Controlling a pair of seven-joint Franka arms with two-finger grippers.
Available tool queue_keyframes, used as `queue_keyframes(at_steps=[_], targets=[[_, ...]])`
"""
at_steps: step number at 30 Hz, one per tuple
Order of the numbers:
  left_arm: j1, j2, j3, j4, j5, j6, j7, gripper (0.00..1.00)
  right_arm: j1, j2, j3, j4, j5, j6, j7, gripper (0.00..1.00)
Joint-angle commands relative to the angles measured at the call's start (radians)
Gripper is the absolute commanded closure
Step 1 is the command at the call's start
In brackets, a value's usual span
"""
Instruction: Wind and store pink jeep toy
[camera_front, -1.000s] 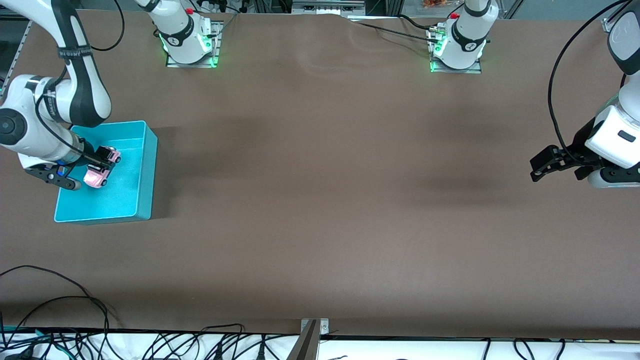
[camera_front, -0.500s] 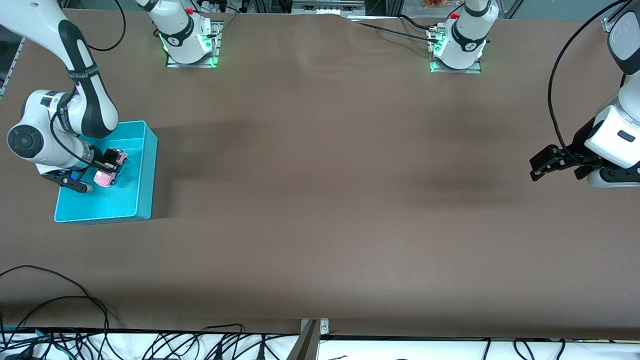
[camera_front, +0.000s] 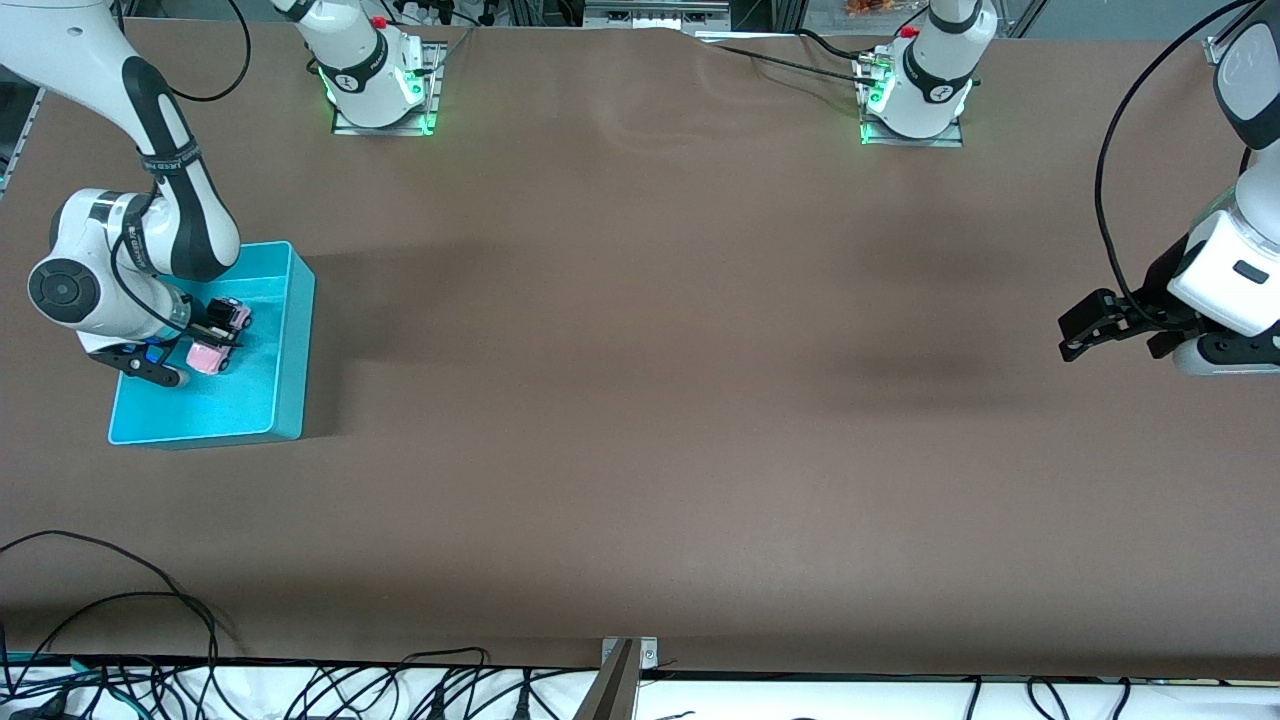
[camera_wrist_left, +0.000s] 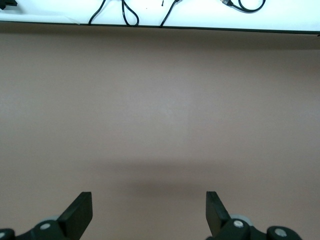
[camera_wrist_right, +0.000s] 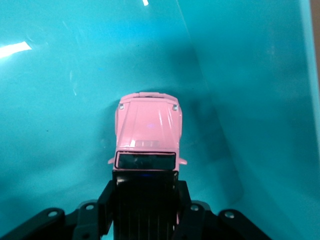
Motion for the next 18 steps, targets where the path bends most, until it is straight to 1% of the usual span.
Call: queue_keyframes(at_steps=[1,2,4,5,6,15,18], targets=[[-0.004,-0.007,0.004,0.014,-0.030,-0.027,0.010,0.00,-0.008,0.004,0.007,0.001,-0.023,0.012,0.001,0.59],[-0.004,-0.007,0.004,0.014,-0.030,-0.027,0.010,0.00,-0.008,0.004,0.007,0.001,-0.023,0.012,0.000,0.48],[-0.004,-0.007,0.004,0.014,-0.030,-0.028,0.010,0.00,-0.008,0.004,0.010,0.002,-0.023,0.010,0.000,0.33],[-0.004,-0.007,0.004,0.014,-0.030,-0.028,0.010,0.00,-0.008,0.004,0.010,0.002,-0.023,0.010,0.001,0.21],[-0.004,-0.007,0.004,0.014,-0.030,-0.028,0.010,0.00,-0.008,0.004,0.011,0.001,-0.023,0.012,0.001,0.01],[-0.006,-0.006,0.003,0.014,-0.030,-0.028,0.010,0.00,-0.008,-0.006,0.011,-0.002,-0.024,0.003,0.001,0.00],[-0.006,-0.006,0.003,0.014,-0.030,-0.028,0.010,0.00,-0.008,-0.043,0.017,-0.005,-0.024,-0.011,0.003,0.00]])
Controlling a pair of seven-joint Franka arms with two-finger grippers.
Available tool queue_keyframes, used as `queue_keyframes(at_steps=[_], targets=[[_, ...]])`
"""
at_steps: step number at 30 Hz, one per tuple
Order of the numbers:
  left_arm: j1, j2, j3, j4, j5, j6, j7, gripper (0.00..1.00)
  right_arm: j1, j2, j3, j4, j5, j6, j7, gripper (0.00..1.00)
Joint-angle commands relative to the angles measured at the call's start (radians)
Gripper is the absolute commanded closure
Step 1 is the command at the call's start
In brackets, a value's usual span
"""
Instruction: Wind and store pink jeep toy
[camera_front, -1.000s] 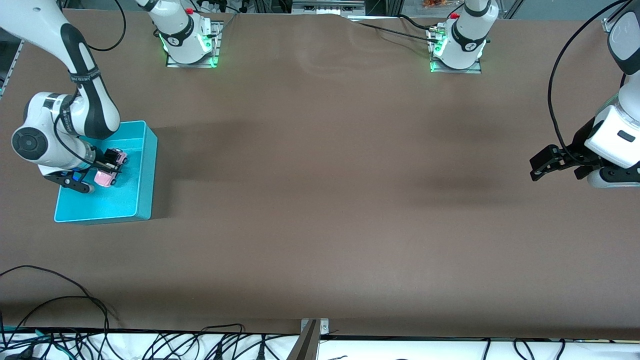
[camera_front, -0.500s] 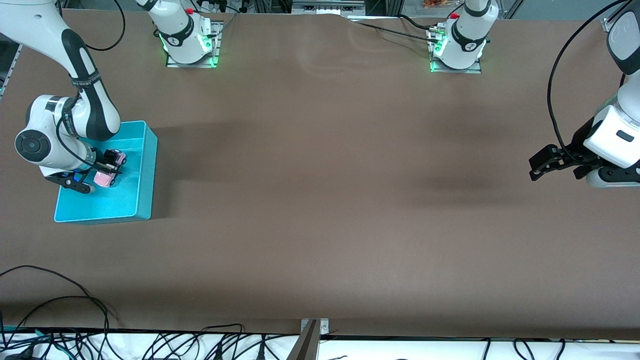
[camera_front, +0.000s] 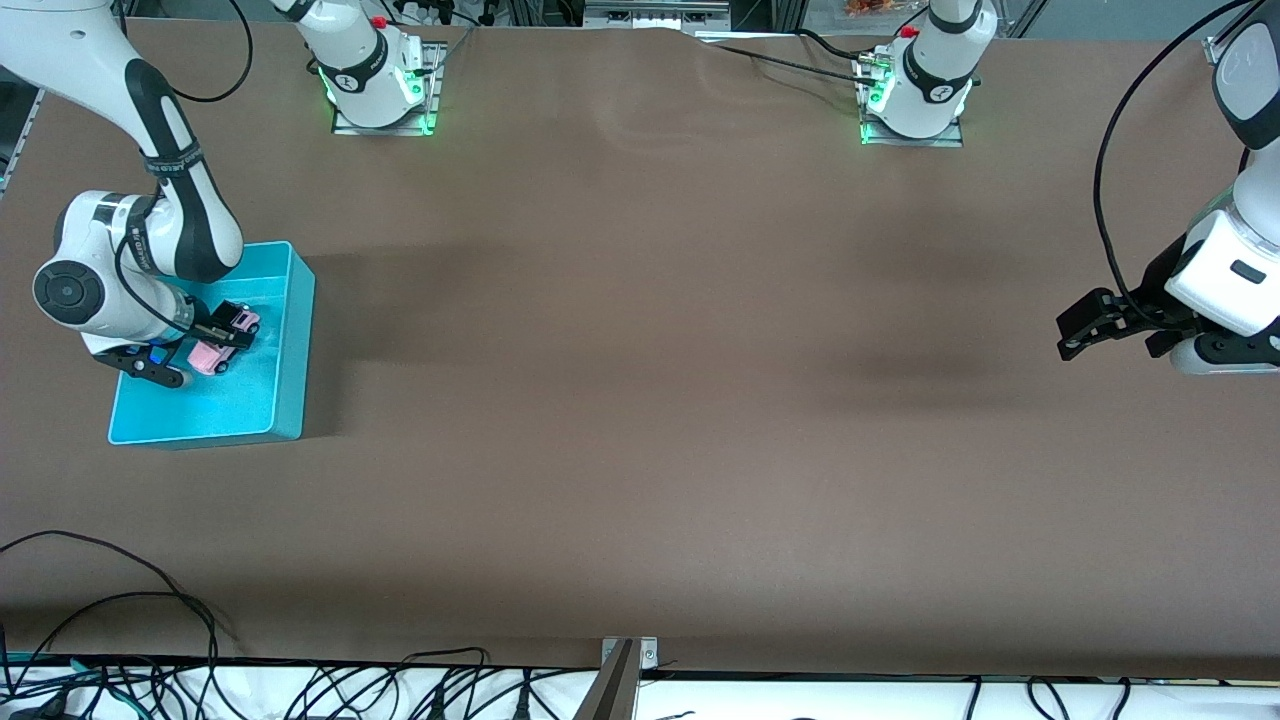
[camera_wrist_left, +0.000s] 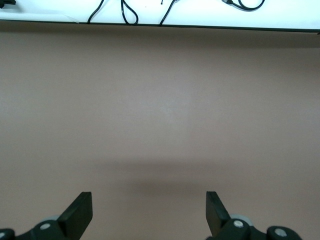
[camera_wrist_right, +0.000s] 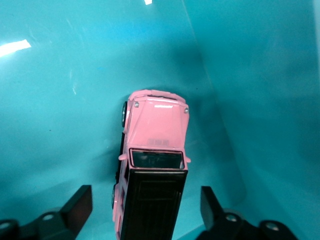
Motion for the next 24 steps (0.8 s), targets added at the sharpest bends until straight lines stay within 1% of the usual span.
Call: queue_keyframes(at_steps=[1,3,9,13,17,19,24], targets=[[-0.005,-0.007,0.004,0.014,-0.030,-0.023,0.011,0.00,-0.008,-0.056,0.020,-0.001,-0.024,-0.026,-0.003,0.00],[-0.005,-0.006,0.006,0.014,-0.031,-0.023,0.013,0.00,-0.008,-0.090,0.036,0.000,-0.021,-0.053,-0.006,0.00],[-0.002,-0.006,-0.019,0.014,-0.030,-0.023,0.011,0.00,-0.008,-0.162,0.055,0.002,-0.012,-0.122,-0.011,0.00],[-0.002,-0.006,-0.019,0.014,-0.031,-0.023,0.011,0.00,-0.008,-0.202,0.058,0.005,-0.008,-0.159,-0.013,0.00],[-0.001,-0.006,-0.019,0.014,-0.030,-0.023,0.011,0.00,-0.004,-0.248,0.064,0.035,0.014,-0.230,-0.016,0.00],[0.001,-0.006,-0.019,0.014,-0.031,-0.023,0.011,0.00,0.001,-0.257,0.075,0.078,0.051,-0.288,-0.014,0.00],[0.004,-0.006,-0.019,0.014,-0.031,-0.023,0.011,0.00,0.021,-0.262,0.079,0.215,0.234,-0.475,-0.011,0.00]])
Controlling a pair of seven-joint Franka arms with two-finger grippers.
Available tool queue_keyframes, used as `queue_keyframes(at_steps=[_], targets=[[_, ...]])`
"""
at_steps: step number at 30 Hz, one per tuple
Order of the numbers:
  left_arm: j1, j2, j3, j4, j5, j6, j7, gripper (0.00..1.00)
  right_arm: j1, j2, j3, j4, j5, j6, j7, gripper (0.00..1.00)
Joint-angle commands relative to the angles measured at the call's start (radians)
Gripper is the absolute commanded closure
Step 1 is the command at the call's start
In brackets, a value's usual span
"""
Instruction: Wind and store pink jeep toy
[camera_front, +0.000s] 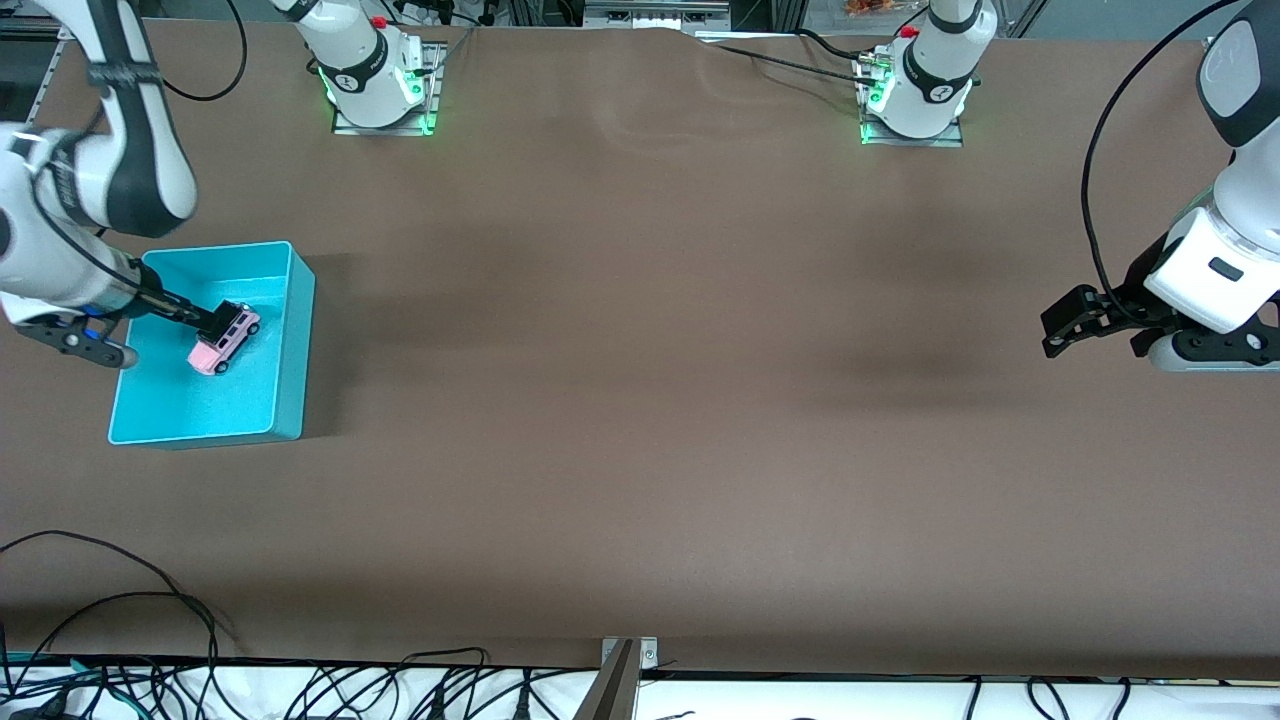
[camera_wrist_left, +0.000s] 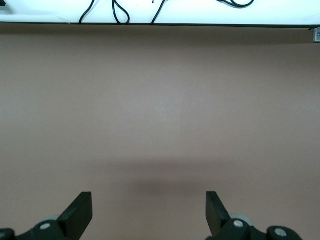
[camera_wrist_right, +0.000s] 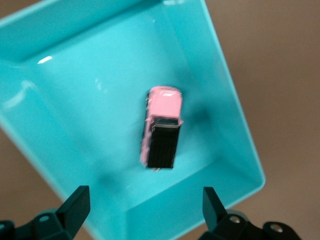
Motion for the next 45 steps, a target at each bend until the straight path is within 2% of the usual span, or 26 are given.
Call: queue_keyframes(at_steps=[1,8,13,19,26,30,34,40,45], targets=[[0.006,-0.006,0.002,0.014,-0.031,-0.021,0.011,0.00,0.016,-0.014,0.011,0.145,0.161,-0.197,-0.008,0.00],[0.010,-0.006,0.002,0.014,-0.031,-0.021,0.011,0.00,0.024,-0.023,0.037,0.288,0.271,-0.343,0.004,0.00],[0.010,-0.006,0.001,0.014,-0.031,-0.021,0.011,0.00,0.024,-0.024,0.060,0.363,0.277,-0.412,0.003,0.00],[0.009,-0.007,-0.002,0.014,-0.032,-0.021,0.011,0.00,0.026,-0.037,0.097,0.402,0.316,-0.437,0.007,0.00],[0.007,-0.006,-0.004,0.014,-0.031,-0.021,0.011,0.00,0.026,-0.035,0.141,0.396,0.324,-0.429,0.030,0.00],[0.007,-0.006,-0.005,0.014,-0.031,-0.021,0.010,0.00,0.024,-0.032,0.119,0.403,0.314,-0.429,0.007,0.00],[0.007,-0.006,-0.007,0.014,-0.031,-0.021,0.010,0.00,0.029,-0.034,0.053,0.429,0.322,-0.441,-0.042,0.00],[0.007,-0.006,-0.007,0.014,-0.031,-0.021,0.010,0.00,0.061,-0.035,-0.026,0.452,0.322,-0.455,-0.224,0.00],[-0.003,-0.012,-0.015,0.014,-0.038,-0.041,-0.053,0.00,0.073,-0.030,-0.026,0.477,0.320,-0.454,-0.303,0.00]])
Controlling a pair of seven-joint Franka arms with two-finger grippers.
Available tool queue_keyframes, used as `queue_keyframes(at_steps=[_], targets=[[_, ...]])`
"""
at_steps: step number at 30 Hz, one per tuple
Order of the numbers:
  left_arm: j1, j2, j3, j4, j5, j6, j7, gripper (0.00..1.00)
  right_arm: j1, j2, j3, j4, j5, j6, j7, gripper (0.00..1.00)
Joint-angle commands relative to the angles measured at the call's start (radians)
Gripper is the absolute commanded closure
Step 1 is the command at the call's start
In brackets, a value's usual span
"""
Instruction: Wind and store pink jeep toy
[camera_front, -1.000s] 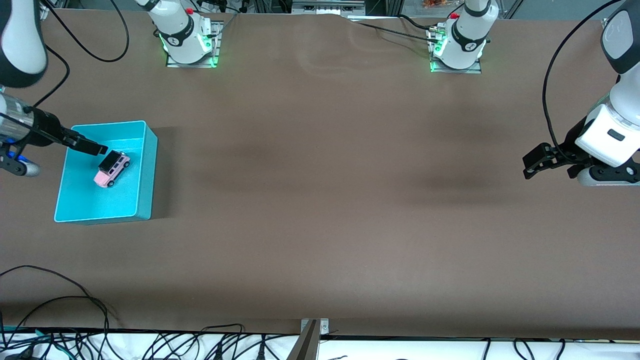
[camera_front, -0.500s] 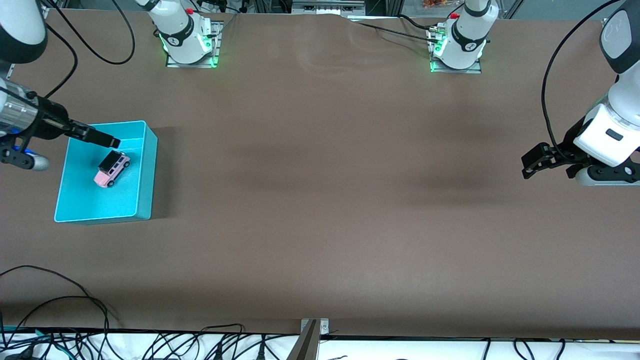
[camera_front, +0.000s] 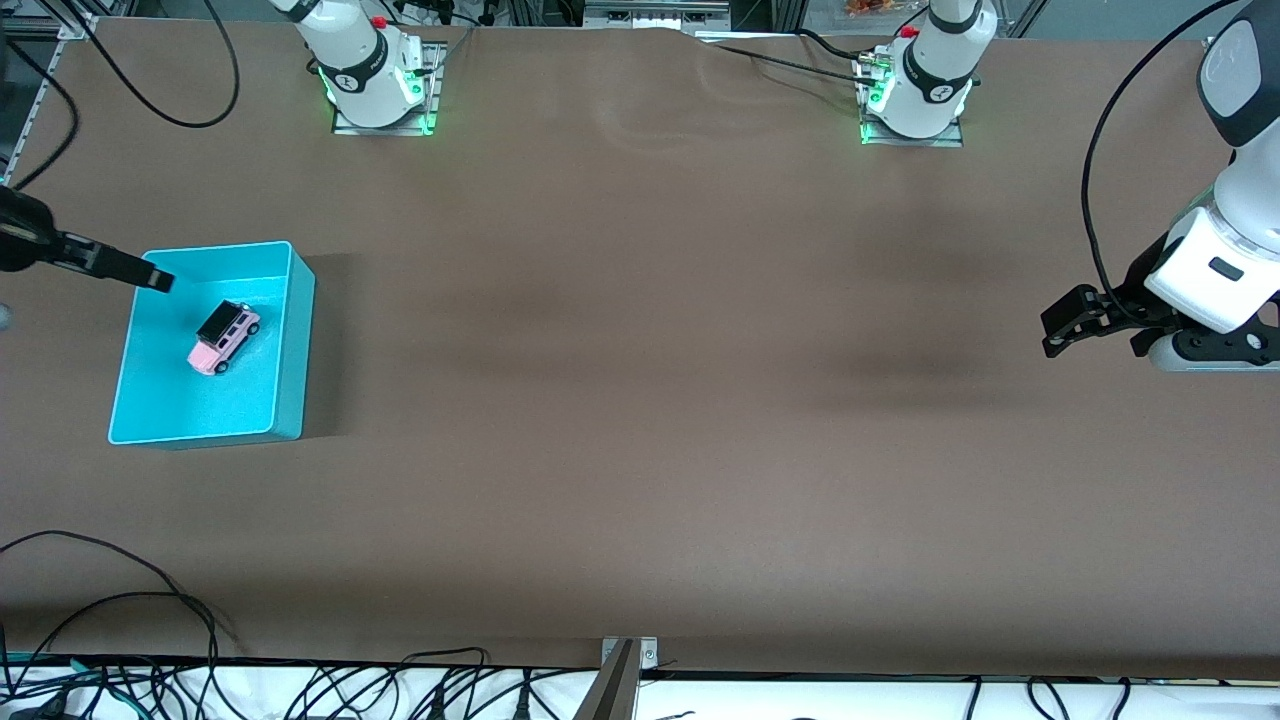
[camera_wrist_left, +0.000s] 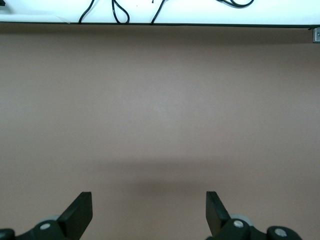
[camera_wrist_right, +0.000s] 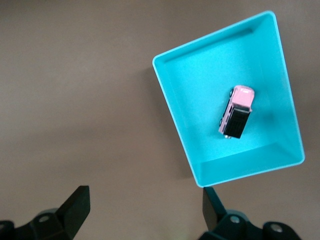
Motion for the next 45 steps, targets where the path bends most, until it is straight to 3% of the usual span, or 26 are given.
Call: queue_keyframes(at_steps=[1,13,37,45], targets=[[-0.008,-0.011,-0.017,0.016,-0.036,-0.045,-0.075,0.00,0.032,0.010,-0.007,0.041,0.013,-0.023,-0.073,0.00],[0.007,-0.011,-0.014,0.033,-0.040,-0.048,-0.080,0.00,0.017,0.010,0.060,0.070,-0.055,-0.035,-0.092,0.00],[0.024,-0.013,-0.015,0.014,-0.045,-0.062,-0.077,0.00,0.019,0.009,0.059,0.092,-0.071,-0.061,-0.110,0.00],[0.023,-0.011,-0.017,0.005,-0.045,-0.125,-0.058,0.00,0.015,0.009,0.052,0.093,-0.065,-0.058,-0.115,0.00]])
